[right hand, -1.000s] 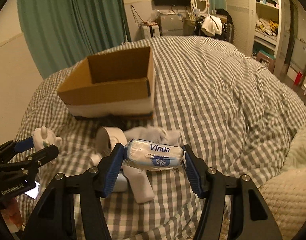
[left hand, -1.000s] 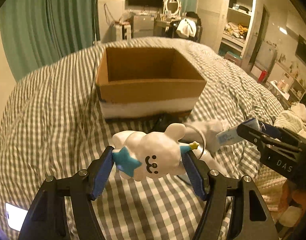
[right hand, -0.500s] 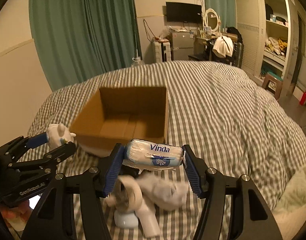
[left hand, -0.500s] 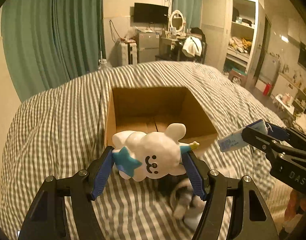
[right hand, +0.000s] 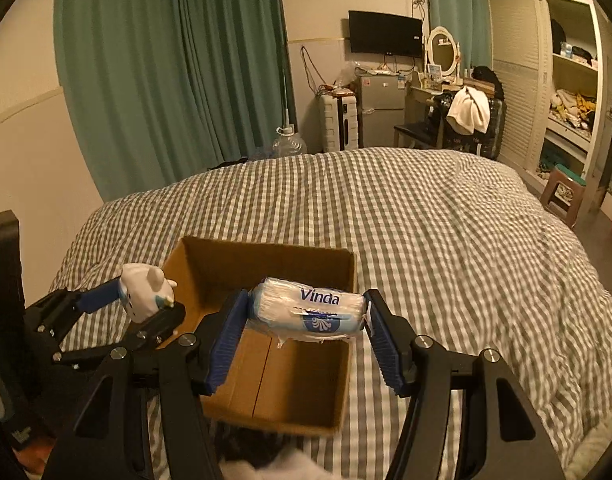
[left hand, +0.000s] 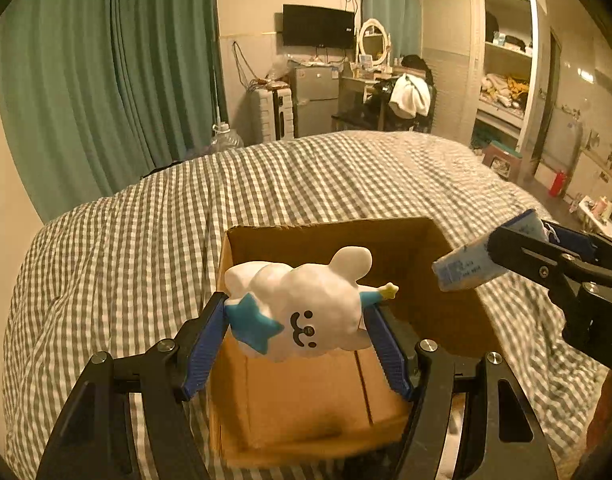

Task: Organize objects
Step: 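Carry bunny and Vinda pack into the box and open both grippers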

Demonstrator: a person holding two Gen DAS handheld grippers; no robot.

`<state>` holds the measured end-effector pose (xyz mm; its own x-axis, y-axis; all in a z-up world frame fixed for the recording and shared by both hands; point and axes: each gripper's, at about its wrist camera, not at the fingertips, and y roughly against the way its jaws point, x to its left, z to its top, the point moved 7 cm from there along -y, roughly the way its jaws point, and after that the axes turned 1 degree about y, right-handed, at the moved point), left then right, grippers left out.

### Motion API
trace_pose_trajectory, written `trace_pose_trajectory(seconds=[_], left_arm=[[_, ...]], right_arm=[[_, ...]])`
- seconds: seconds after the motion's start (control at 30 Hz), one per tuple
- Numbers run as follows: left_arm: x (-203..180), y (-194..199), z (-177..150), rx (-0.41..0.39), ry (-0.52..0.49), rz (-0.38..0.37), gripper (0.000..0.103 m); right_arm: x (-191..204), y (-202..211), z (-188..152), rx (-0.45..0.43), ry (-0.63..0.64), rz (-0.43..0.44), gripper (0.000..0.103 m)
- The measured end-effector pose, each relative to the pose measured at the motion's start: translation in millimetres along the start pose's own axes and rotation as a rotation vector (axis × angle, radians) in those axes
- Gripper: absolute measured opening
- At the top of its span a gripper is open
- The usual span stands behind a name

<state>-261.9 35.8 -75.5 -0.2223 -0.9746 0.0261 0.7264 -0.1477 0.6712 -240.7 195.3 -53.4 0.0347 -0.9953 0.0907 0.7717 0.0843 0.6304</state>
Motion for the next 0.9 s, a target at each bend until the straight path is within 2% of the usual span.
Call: trace_pose_trajectory(seconds=[0.27, 0.47, 0.6, 0.73, 0.8, 0.83, 0.9], left_arm=[[-9.0, -45.7, -0.3, 0.036, -0.008, 0.020, 0.071], [-17.7, -68.1, 5.3, 0.060, 0.015, 0.007, 0.071], [-17.4, -73.1, 2.7, 0.073, 0.027, 0.010, 0.071], [-13.2, -70.4, 1.8, 0.076, 0.073, -0.025, 0.072], [-10.7, -62.9, 0.4, 0.076, 0.084, -0.025, 0.073], [-9.8, -57.2, 0.3, 0.073, 0.088, -0.027, 0.075], [-8.0, -41.8, 2.2, 0.047, 0.092, -0.014, 0.089]], right_arm=[[-8.7, -68.8, 3.7, 0.064, -0.021, 0.023, 0.059], [-21.3, -102.0, -2.6, 0.100, -0.045, 0.034, 0.059], [-26.9, -106.0, -3.8, 0.094, -0.056, 0.033, 0.059], [-29.1, -101.1, -4.6, 0.088, -0.065, 0.051, 0.061], [-28.0, -91.3, -2.8, 0.075, -0.070, 0.068, 0.065], [-25.9, -85.9, -0.9, 0.068, -0.071, 0.069, 0.067], [-22.4, -71.8, 6.6, 0.048, -0.073, 0.070, 0.071]])
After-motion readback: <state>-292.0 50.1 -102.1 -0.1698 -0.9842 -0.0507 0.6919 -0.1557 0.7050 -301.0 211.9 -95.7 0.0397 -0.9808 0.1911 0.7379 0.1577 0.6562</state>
